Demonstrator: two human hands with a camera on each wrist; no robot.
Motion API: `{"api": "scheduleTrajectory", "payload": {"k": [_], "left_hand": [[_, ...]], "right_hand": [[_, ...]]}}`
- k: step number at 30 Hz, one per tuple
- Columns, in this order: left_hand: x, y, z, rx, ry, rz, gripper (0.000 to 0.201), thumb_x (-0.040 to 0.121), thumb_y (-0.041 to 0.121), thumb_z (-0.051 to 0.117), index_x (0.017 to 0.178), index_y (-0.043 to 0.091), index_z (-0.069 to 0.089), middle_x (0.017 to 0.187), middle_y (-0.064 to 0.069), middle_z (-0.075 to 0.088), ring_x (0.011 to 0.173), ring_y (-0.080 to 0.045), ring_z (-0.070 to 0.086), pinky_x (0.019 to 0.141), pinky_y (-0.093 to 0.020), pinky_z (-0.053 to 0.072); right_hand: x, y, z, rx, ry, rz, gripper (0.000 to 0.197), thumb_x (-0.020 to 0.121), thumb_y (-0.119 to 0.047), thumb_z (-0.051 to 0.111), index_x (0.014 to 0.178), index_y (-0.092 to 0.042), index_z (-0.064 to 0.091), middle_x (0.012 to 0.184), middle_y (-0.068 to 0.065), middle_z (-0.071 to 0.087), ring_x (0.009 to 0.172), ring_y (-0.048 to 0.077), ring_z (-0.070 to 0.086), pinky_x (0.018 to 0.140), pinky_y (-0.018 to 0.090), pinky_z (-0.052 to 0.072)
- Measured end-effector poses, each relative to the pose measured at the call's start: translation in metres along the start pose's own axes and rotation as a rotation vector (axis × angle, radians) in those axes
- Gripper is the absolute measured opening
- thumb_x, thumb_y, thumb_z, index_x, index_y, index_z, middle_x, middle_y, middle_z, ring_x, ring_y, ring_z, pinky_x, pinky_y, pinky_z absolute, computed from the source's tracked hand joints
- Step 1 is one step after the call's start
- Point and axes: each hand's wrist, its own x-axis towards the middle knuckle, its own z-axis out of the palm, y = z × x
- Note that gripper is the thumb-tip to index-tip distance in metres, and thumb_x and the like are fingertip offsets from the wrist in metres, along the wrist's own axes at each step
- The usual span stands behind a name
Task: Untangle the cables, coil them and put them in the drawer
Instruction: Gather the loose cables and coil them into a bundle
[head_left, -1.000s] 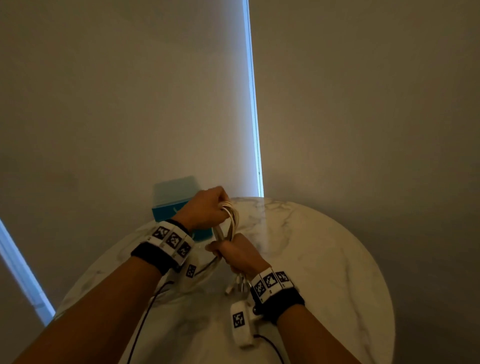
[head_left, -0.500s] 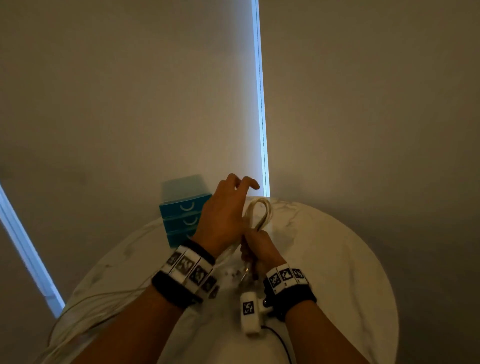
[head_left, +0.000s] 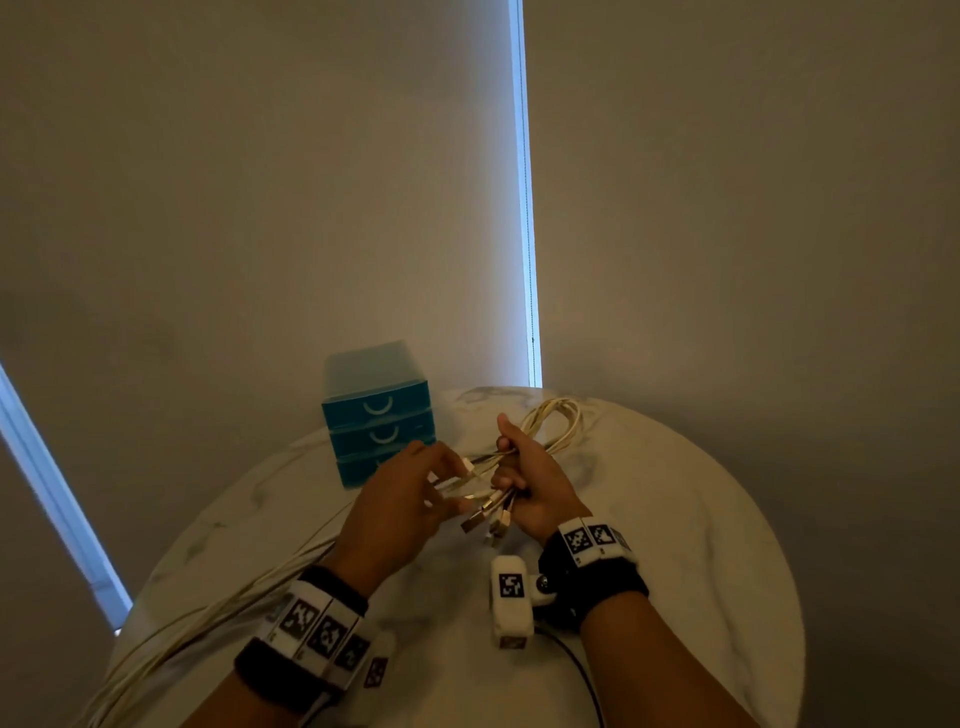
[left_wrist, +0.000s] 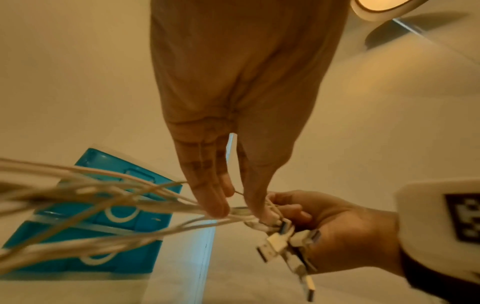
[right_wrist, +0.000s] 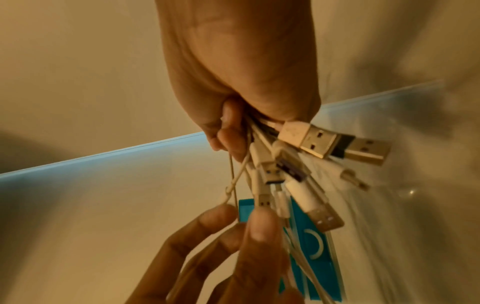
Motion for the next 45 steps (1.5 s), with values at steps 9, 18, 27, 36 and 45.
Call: {"api": "scheduleTrajectory", "payload": {"k": [9, 18, 27, 36, 45], "left_hand": [[0.015, 0.013, -0.014, -0.292, -0.166, -0.037, 0.036, 0.087, 0.044, 0.084, 0.117, 0.028, 0.072, 0.094, 0.003, 0.08, 0.073, -0.011, 0.079, 0.074, -0.035, 0.068], [0.02, 0.015, -0.002, 0.048, -0.195, -0.076, 0.024, 0.086, 0.048, 0.086, 0.096, 0.032, 0.071, 0.076, 0.012, 0.077, 0.06, -0.005, 0.073, 0.064, -0.025, 0.06], [0.022, 0.033, 0.004, 0.648, -0.023, 0.303, 0.038, 0.097, 0.067, 0.06, 0.122, 0.04, 0.066, 0.104, 0.009, 0.075, 0.086, -0.011, 0.069, 0.061, -0.024, 0.035], [0.029, 0.031, 0.004, 0.648, -0.091, 0.194, 0.038, 0.101, 0.062, 0.059, 0.109, 0.029, 0.076, 0.098, 0.007, 0.076, 0.086, -0.011, 0.07, 0.074, -0.029, 0.055], [0.024, 0.034, 0.0, 0.428, -0.165, 0.071, 0.021, 0.092, 0.05, 0.077, 0.094, 0.03, 0.08, 0.091, 0.012, 0.078, 0.083, -0.007, 0.07, 0.072, -0.024, 0.055]], "right_hand": [[0.003, 0.0, -0.005, -0.087, 0.066, -0.031, 0.037, 0.096, -0.041, 0.076, 0.079, -0.016, 0.056, 0.052, -0.005, 0.033, 0.04, 0.007, 0.028, 0.037, 0.019, 0.025], [0.0, 0.002, -0.005, -0.002, 0.046, 0.005, 0.038, 0.096, -0.041, 0.077, 0.076, -0.017, 0.055, 0.048, -0.005, 0.033, 0.036, 0.008, 0.03, 0.035, 0.019, 0.031], [0.003, 0.004, -0.007, 0.096, 0.059, 0.043, 0.037, 0.097, -0.04, 0.076, 0.077, -0.018, 0.055, 0.048, -0.002, 0.039, 0.037, 0.009, 0.041, 0.041, 0.024, 0.046], [-0.003, 0.001, -0.003, 0.112, 0.049, 0.042, 0.039, 0.099, -0.042, 0.073, 0.074, -0.019, 0.053, 0.048, -0.002, 0.028, 0.038, 0.009, 0.038, 0.039, 0.024, 0.043], [-0.001, 0.0, -0.005, 0.11, 0.037, 0.035, 0.038, 0.098, -0.038, 0.075, 0.075, -0.017, 0.053, 0.05, -0.003, 0.031, 0.038, 0.008, 0.035, 0.04, 0.021, 0.042]]}}
